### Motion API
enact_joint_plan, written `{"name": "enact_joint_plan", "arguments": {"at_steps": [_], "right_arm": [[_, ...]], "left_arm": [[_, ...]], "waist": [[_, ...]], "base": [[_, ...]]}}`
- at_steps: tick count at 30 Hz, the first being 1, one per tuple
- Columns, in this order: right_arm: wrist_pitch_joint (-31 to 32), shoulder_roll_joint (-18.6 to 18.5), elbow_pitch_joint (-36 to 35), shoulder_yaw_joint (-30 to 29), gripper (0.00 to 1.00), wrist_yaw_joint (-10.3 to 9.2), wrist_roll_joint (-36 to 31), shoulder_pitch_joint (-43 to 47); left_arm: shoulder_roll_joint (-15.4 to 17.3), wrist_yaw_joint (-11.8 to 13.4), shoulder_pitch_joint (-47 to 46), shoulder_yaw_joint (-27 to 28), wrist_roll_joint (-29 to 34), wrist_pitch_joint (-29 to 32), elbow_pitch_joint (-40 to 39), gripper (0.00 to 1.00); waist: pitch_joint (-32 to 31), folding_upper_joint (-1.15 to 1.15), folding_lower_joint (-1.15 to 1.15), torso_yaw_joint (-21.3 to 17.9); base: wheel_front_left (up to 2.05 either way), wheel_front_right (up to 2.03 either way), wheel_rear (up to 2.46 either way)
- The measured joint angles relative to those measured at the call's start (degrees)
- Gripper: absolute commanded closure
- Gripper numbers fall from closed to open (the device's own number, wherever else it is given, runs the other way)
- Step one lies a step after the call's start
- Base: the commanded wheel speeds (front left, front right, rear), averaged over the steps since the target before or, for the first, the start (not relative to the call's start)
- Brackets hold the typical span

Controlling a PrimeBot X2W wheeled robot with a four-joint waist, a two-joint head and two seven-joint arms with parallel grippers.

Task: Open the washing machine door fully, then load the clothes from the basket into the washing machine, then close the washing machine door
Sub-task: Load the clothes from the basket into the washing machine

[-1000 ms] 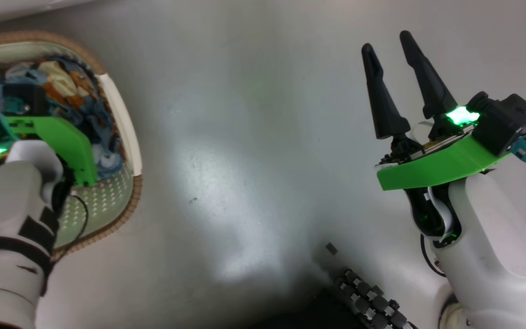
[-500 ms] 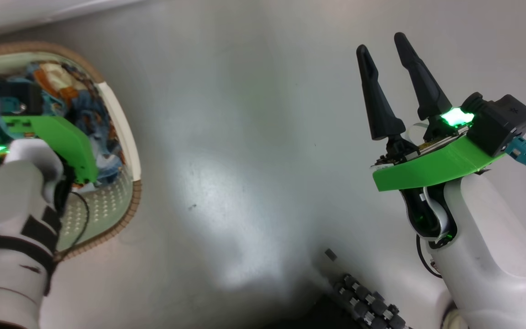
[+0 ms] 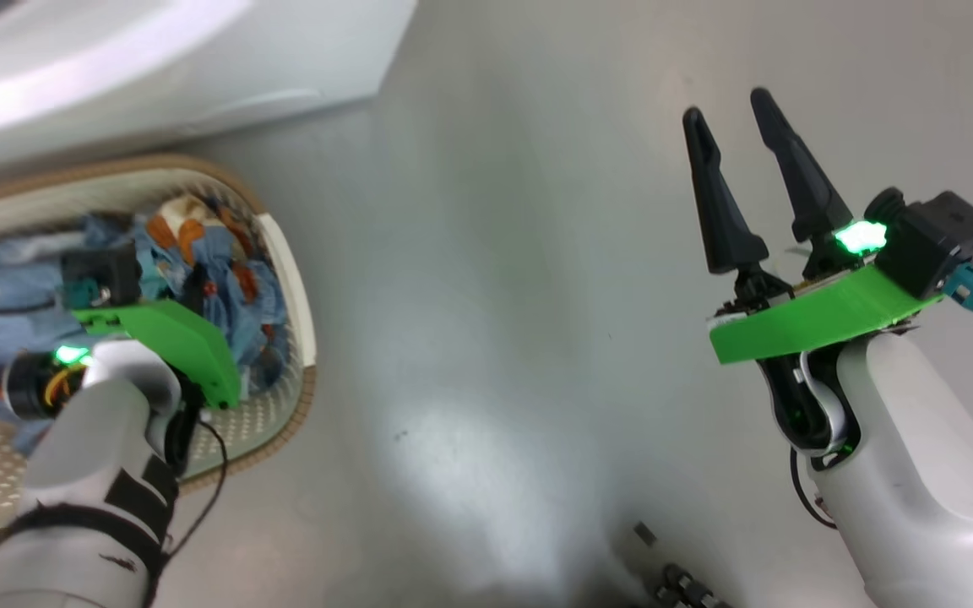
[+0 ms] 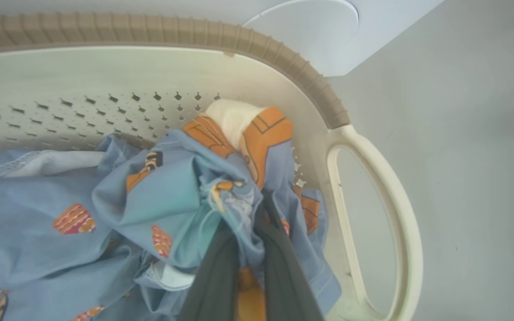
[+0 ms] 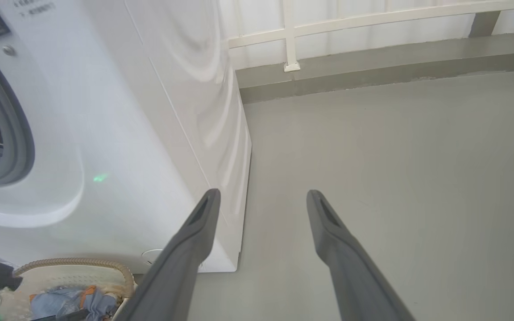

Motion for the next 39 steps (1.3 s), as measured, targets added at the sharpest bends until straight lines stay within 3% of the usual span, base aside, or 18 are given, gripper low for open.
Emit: {"name": "enact_joint_plan", "arguments": {"at_steps": [11, 20, 24, 39], "right_arm": [[0.0, -3.1, 2.0, 0.2, 0.0, 0.0, 0.6, 3.3], [0.0, -4.5, 3.5, 0.4, 0.0, 0.0, 1.2, 6.6], [0.0, -5.1, 4.3, 0.5, 0.0, 0.0, 1.5, 8.8], [0.0, -6.6, 5.0, -0.3, 0.0, 0.0, 2.0, 14.5]], "left_arm": [[-0.7, -0.2, 8.6, -1.7, -6.3, -4.7, -8.5, 1.0], [-0.2, -0.2, 14.9, -1.9, -7.1, -5.6, -15.3, 1.0], [0.9, 0.0, 18.0, 0.8, -6.0, -5.6, -20.9, 1.0], [1.3, 5.0, 29.7, 5.1, 2.9, -5.7, -42.9, 1.0]], "waist": [[-10.0, 0.0, -0.01, 2.9], [-17.8, 0.0, -0.01, 5.5], [-21.6, 0.0, -0.01, 6.8], [-33.0, 0.0, 0.0, 12.3]], "base": [[0.0, 0.0, 0.0], [0.0, 0.0, 0.0], [0.0, 0.0, 0.0], [0.0, 0.0, 0.0]]}}
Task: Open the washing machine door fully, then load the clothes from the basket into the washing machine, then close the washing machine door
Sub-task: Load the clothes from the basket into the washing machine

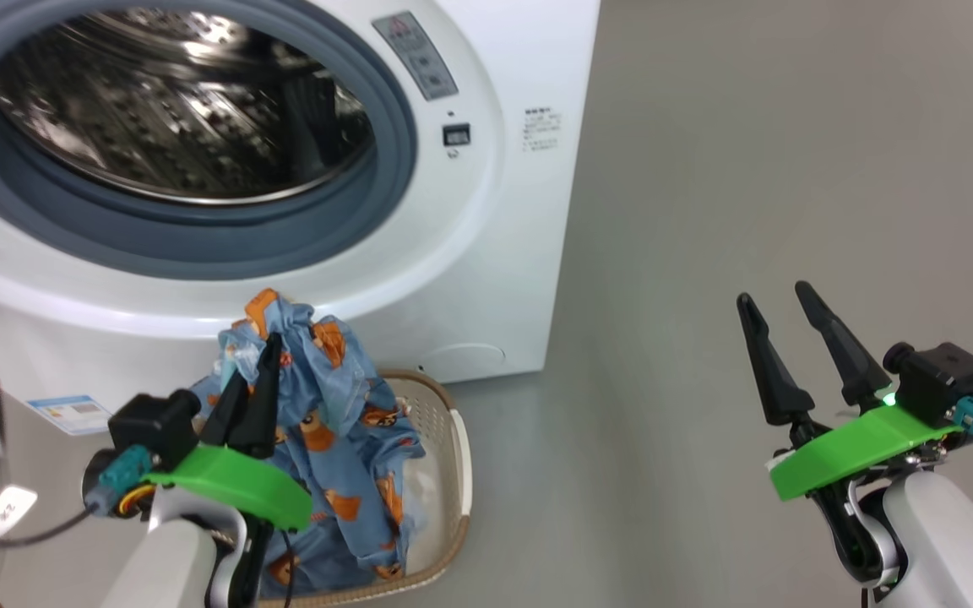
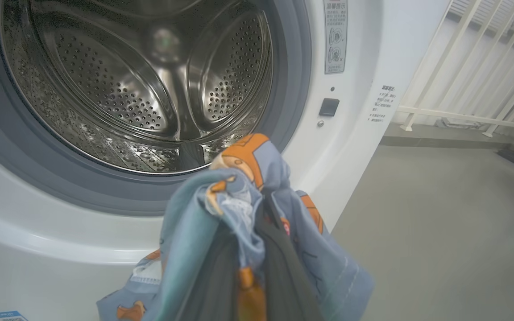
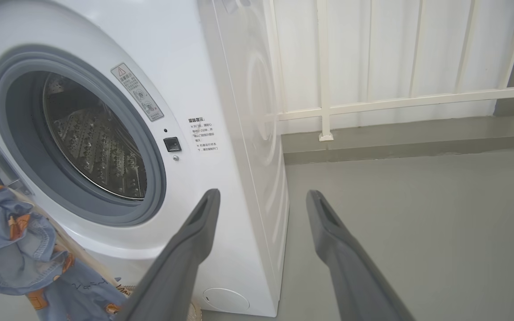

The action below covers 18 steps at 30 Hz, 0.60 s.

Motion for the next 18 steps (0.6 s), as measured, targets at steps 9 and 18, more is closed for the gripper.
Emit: {"name": "enact_joint_plan", "arguments": {"at_steps": [9, 18], "right_arm": [[0.0, -0.8, -0.1, -0.5, 0.0, 0.0, 0.2, 2.2], [0.0, -1.4, -0.5, -1.3, 0.0, 0.0, 0.2, 2.6]], "left_arm": [[1.7, 4.2, 4.4, 0.3, 2.1, 0.3, -9.3, 1.0], [2.9, 6.3, 6.4, 0.9, 2.2, 2.7, -15.7, 1.0]], "waist": [[-3.9, 0.0, 0.0, 2.1], [-3.9, 0.0, 0.01, 2.8]], "base": [[0.0, 0.0, 0.0], [0.0, 0.0, 0.0]]}}
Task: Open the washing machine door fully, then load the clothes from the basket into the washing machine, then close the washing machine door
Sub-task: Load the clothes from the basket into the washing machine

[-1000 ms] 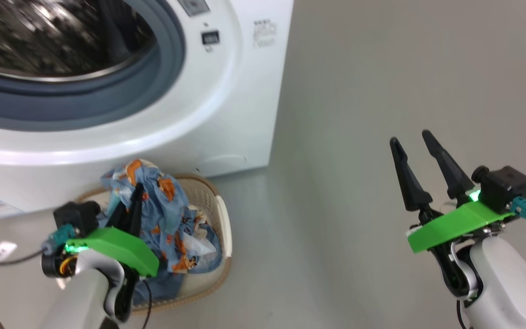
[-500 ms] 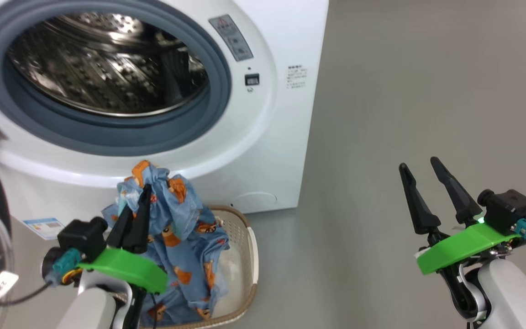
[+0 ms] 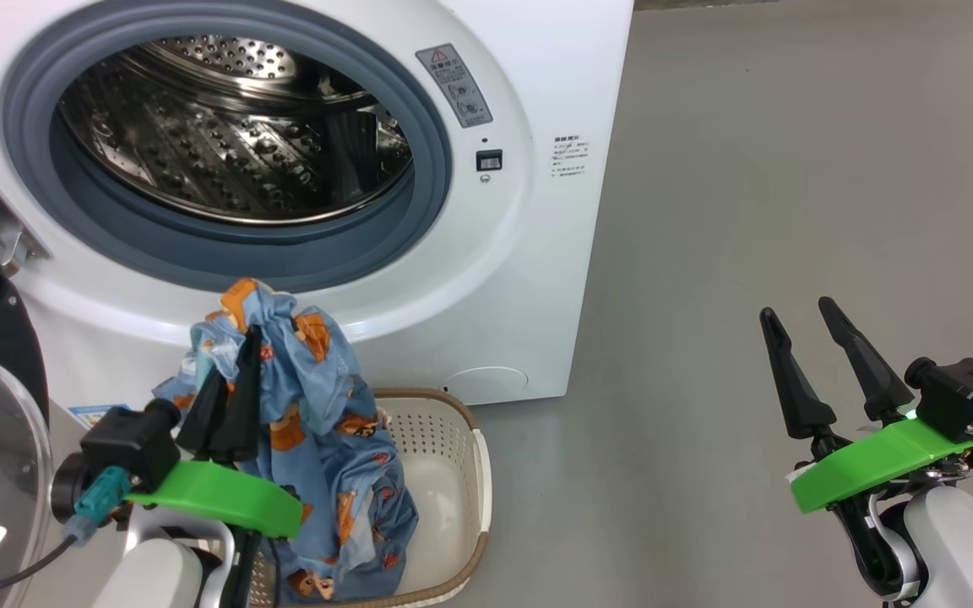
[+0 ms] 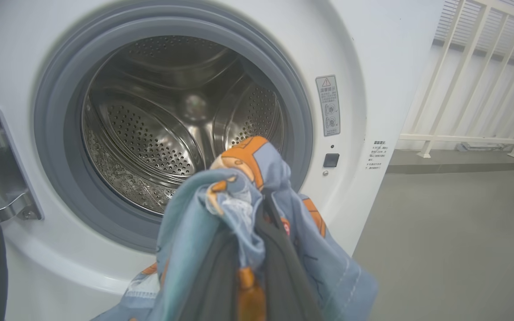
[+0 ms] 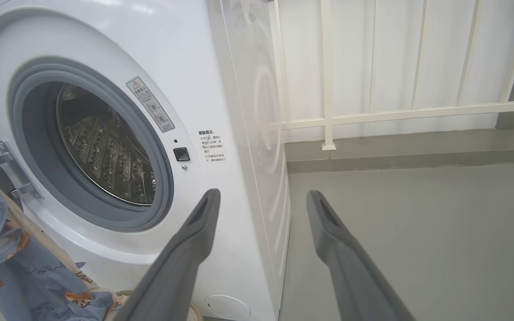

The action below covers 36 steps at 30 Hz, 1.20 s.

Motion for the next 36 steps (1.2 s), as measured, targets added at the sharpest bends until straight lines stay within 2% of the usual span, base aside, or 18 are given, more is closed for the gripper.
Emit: {"name": "enact_joint_plan", "arguments": {"at_steps": [6, 17, 22, 31, 36], "right_arm": [[0.0, -0.1, -0.1, 0.0, 0.0, 0.0, 0.0, 0.0], [0.0, -0.1, -0.4, 0.3, 0.0, 0.0, -0.2, -0.3], [0.0, -0.1, -0.8, 0.3, 0.0, 0.0, -0.6, -1.0], [0.0, 0.0, -2.2, 0.2, 0.0, 0.0, -0.9, -3.7], [0.0, 0.1, -3.1, 0.0, 0.0, 0.0, -1.3, -5.0]], "left_arm": [[0.3, 1.2, 0.1, 0.1, 0.0, 0.5, -1.4, 1.0], [0.8, 1.5, 0.0, 0.4, -0.4, 0.6, -1.8, 1.0], [0.8, 1.4, -2.7, 0.6, -0.6, 0.6, -1.0, 1.0], [0.6, 0.1, -12.7, 1.4, -0.9, 0.5, 7.2, 1.0], [0.6, -1.9, -19.4, 2.2, -1.3, 0.4, 14.0, 1.0]], "waist": [[0.4, 0.0, 0.0, -0.2], [2.0, 0.0, 0.0, -1.2], [4.1, 0.0, 0.0, -1.6], [9.6, 0.0, 0.01, -3.0], [13.2, 0.0, 0.01, -4.2]], "base": [[0.0, 0.0, 0.0], [0.0, 0.0, 0.0], [0.0, 0.0, 0.0], [0.0, 0.0, 0.0], [0.0, 0.0, 0.0]]}}
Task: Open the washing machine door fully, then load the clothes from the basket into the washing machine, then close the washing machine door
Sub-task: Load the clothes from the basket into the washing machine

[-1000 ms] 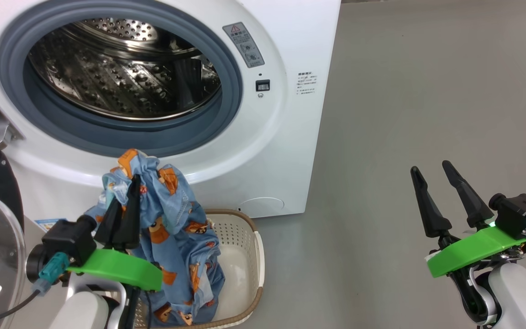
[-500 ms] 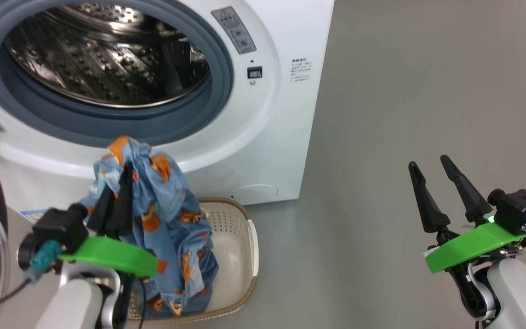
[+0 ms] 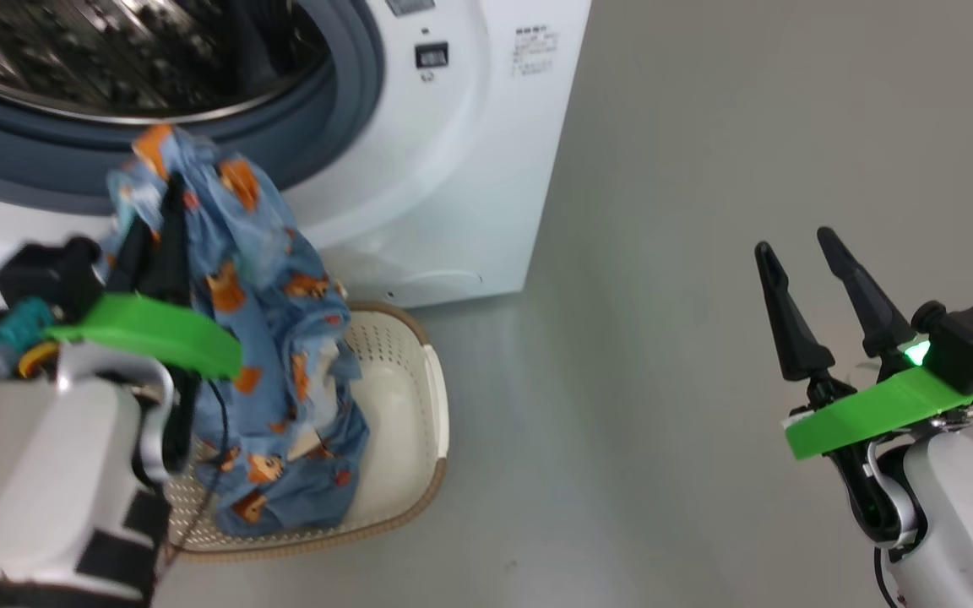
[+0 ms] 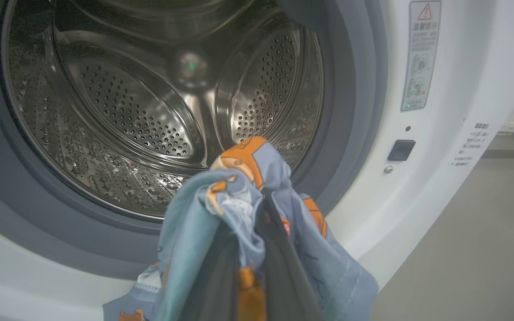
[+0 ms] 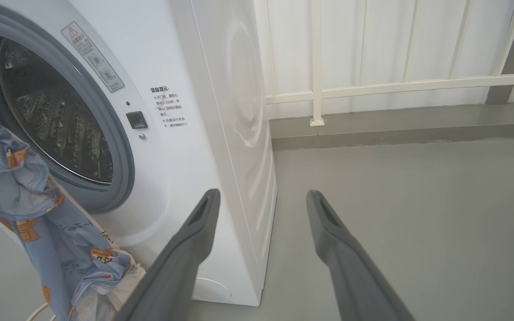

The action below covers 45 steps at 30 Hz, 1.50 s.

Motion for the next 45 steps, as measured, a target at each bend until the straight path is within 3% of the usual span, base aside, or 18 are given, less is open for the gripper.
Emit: {"name": "enact_joint_plan", "arguments": {"at_steps": [17, 24, 28, 32, 37, 41, 42, 43, 45], "right_arm": [[0.0, 0.0, -2.9, -0.2, 0.0, 0.0, -1.0, -4.7], [0.0, 0.9, -4.4, -0.6, 0.0, 0.0, -1.4, -5.7], [0.0, 2.2, -4.8, -1.1, 0.0, 0.0, -1.5, -5.7], [0.0, 3.7, -5.0, -1.3, 0.0, 0.0, -1.5, -5.9], [0.0, 5.1, -5.2, -1.5, 0.0, 0.0, -1.5, -6.8], [0.0, 5.6, -4.8, -1.7, 0.0, 0.0, -1.5, -6.8], [0.0, 5.7, -4.6, -1.7, 0.0, 0.0, -1.5, -6.8], [0.0, 5.7, -4.5, -1.8, 0.0, 0.0, -1.5, -6.8], [0.0, 5.8, -4.2, -1.9, 0.0, 0.0, -1.5, -6.8]], "left_arm": [[0.9, -3.6, -25.8, 3.6, -0.1, -2.5, 21.2, 1.0], [4.3, -4.4, -36.5, 4.0, 1.0, -3.0, 27.8, 1.0], [7.8, -5.0, -42.1, 4.8, 2.4, -3.2, 28.0, 1.0], [10.3, -4.7, -45.6, 7.1, 5.5, -3.2, 21.8, 1.0], [10.5, -3.7, -46.0, 12.4, 7.3, -3.4, 14.3, 1.0], [10.4, -3.6, -45.6, 14.3, 8.6, -3.5, 14.9, 1.0], [10.4, -3.7, -45.4, 14.0, 9.0, -3.4, 16.9, 0.65], [10.2, -3.9, -45.3, 13.7, 9.0, -2.4, 19.5, 0.02], [9.9, -4.3, -44.8, 12.5, 9.1, 0.0, 23.6, 0.0]], "waist": [[13.3, 0.0, 0.0, -3.3], [19.4, 0.0, 0.0, -4.9], [22.5, 0.0, 0.0, -6.3], [24.8, 0.0, 0.0, -8.0], [26.2, 0.0, 0.0, -10.2], [26.3, 0.0, 0.0, -11.3], [26.2, 0.0, -0.01, -11.3], [25.9, 0.0, -0.01, -11.4], [25.4, 0.0, -0.01, -11.4]], "base": [[0.0, 0.0, 0.0], [0.0, 0.0, 0.0], [0.0, 0.0, 0.0], [0.0, 0.0, 0.0], [0.0, 0.0, 0.0], [0.0, 0.0, 0.0], [0.0, 0.0, 0.0], [0.0, 0.0, 0.0], [0.0, 0.0, 0.0]]}}
